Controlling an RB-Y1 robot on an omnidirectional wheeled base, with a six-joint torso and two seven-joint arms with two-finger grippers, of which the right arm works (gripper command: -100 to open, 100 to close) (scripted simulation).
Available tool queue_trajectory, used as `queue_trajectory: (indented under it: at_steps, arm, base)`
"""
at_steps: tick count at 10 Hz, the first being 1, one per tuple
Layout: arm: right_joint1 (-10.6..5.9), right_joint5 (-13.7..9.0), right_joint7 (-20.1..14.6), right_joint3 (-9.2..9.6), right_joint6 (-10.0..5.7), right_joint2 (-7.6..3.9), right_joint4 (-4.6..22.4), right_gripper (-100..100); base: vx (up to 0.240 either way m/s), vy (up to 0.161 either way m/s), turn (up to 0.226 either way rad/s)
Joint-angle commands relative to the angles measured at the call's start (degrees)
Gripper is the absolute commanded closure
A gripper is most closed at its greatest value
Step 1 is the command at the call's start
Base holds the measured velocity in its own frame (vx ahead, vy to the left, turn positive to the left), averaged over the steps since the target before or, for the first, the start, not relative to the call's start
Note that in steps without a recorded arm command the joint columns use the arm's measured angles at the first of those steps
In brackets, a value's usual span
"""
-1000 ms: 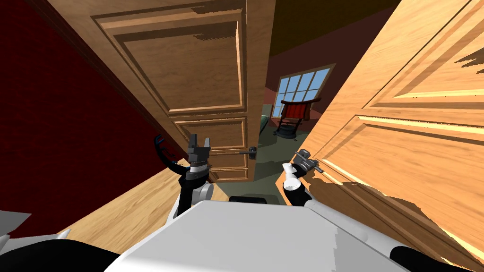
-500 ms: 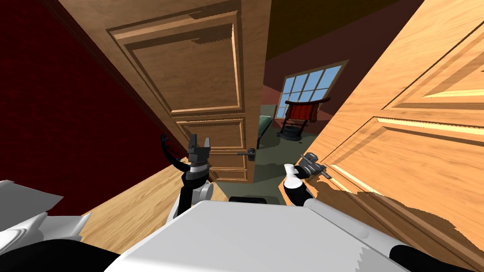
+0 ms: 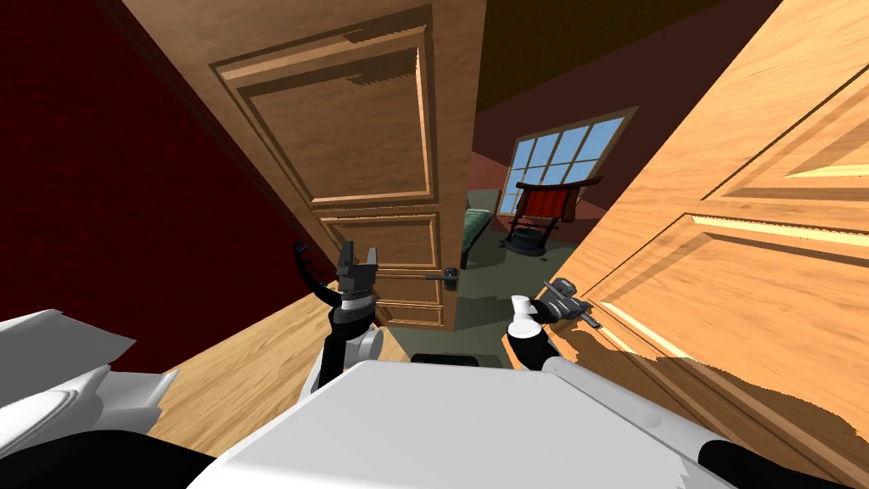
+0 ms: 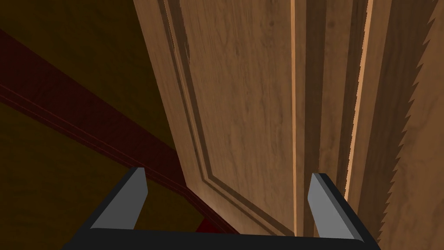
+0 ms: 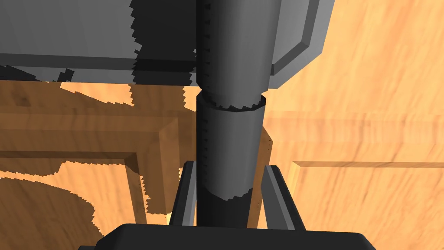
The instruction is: Push the door open
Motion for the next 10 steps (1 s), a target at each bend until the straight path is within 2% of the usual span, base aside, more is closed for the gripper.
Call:
queue_trajectory:
  at_steps: [1,4,5,6,8,9,10]
  arm:
    - [-0.82,-0.34,0.69,-1.22,-1.81,-0.72,-0.3,100]
    - [-1.42,-1.45,2.43,-4.38,-3.89,0.04,-0.91,100]
    - [-1.77,-2.1,3.44,-6.22,-5.1,0.59,-1.26,100]
    - [-1.92,-2.4,3.9,-7.06,-5.65,0.86,-1.42,100]
    - [-2.51,-3.49,5.6,-10.15,-7.69,2.09,-2.01,100]
    - [-1.54,-3.45,5.17,-9.89,-6.99,2.21,-2.34,100]
    - [-1.66,-4.03,5.68,-11.23,-8.33,0.7,-2.7,100]
  base:
    - [0.031,-0.098,0.169]
    - [0.042,-0.134,0.127]
    - [0.023,-0.177,0.193]
    - [0.016,-0.179,0.18]
    - [0.04,-0.167,0.197]
    - [0.012,-0.081,0.0]
    - [-0.011,-0.08,0.047]
